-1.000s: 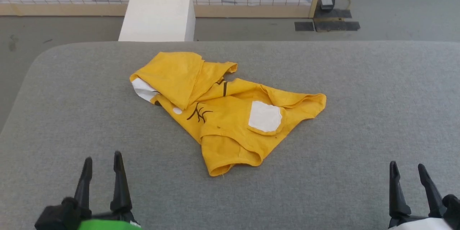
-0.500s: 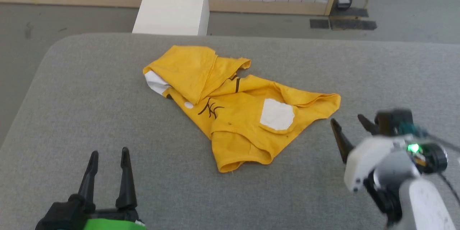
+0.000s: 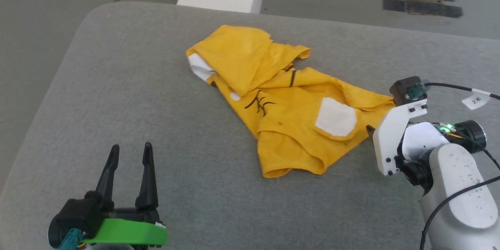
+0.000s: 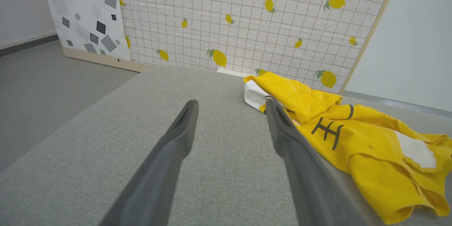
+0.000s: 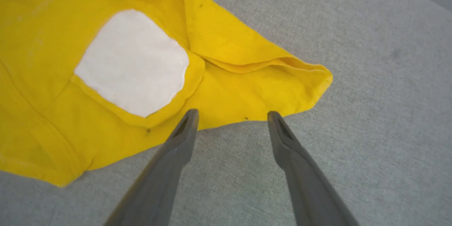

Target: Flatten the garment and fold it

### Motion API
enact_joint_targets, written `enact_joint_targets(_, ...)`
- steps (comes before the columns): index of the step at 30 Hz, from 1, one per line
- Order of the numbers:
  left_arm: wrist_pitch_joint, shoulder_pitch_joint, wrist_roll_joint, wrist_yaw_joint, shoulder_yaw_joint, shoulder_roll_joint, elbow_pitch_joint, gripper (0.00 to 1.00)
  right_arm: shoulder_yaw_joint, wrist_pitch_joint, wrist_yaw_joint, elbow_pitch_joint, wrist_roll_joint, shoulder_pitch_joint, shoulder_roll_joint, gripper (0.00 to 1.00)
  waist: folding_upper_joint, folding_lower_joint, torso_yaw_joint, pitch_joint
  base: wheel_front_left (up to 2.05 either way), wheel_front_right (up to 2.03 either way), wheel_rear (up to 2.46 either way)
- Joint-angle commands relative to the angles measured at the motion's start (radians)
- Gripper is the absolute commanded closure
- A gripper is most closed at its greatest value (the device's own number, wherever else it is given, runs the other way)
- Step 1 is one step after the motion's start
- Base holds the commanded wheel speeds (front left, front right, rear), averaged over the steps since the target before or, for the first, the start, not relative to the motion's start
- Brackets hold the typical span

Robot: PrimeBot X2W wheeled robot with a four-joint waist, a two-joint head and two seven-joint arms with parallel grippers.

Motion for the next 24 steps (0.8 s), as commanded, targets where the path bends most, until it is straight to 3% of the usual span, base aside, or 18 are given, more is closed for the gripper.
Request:
enact_joint_targets(1,-0.004,-0.024,0.002,-0.007,0.0,-0.005,0.005,0.0,-0.005,-0.004,-0.002,0.035,-0.014,-0.02,-0.005,0.0,0.0,0.0,0.051,0.036,0.0,0.0,0.0)
enact_joint_targets(4,-0.004,-0.038,0.001,-0.013,-0.001,-0.007,0.013,0.0,-0.022,-0.004,-0.002,0.108,-0.044,-0.03,-0.007,0.0,0.0,0.0,0.075,0.047,0.0,0.0,0.0)
enact_joint_targets(5,-0.004,-0.042,0.0,-0.015,-0.001,-0.008,0.016,0.0,-0.028,-0.005,-0.002,0.13,-0.057,-0.033,-0.007,0.62,0.0,0.0,0.082,0.052,0.0,0.0,0.0)
enact_joint_targets(6,-0.004,-0.045,0.0,-0.016,0.0,-0.008,0.018,0.0,-0.032,-0.007,-0.002,0.145,-0.067,-0.036,-0.007,1.0,0.0,0.0,0.086,0.055,0.0,0.0,0.0)
enact_joint_targets(15,-0.005,-0.041,0.007,-0.022,0.02,-0.011,0.03,0.0,-0.104,-0.069,-0.002,0.165,-0.081,-0.072,-0.01,1.0,0.0,0.0,0.049,0.03,0.0,0.0,0.0)
enact_joint_targets(24,-0.005,0.007,0.021,-0.024,0.006,-0.013,0.038,0.0,-0.413,-0.073,-0.002,-0.019,-0.035,0.157,-0.044,1.0,0.0,0.0,-0.004,-0.039,0.0,0.0,0.0)
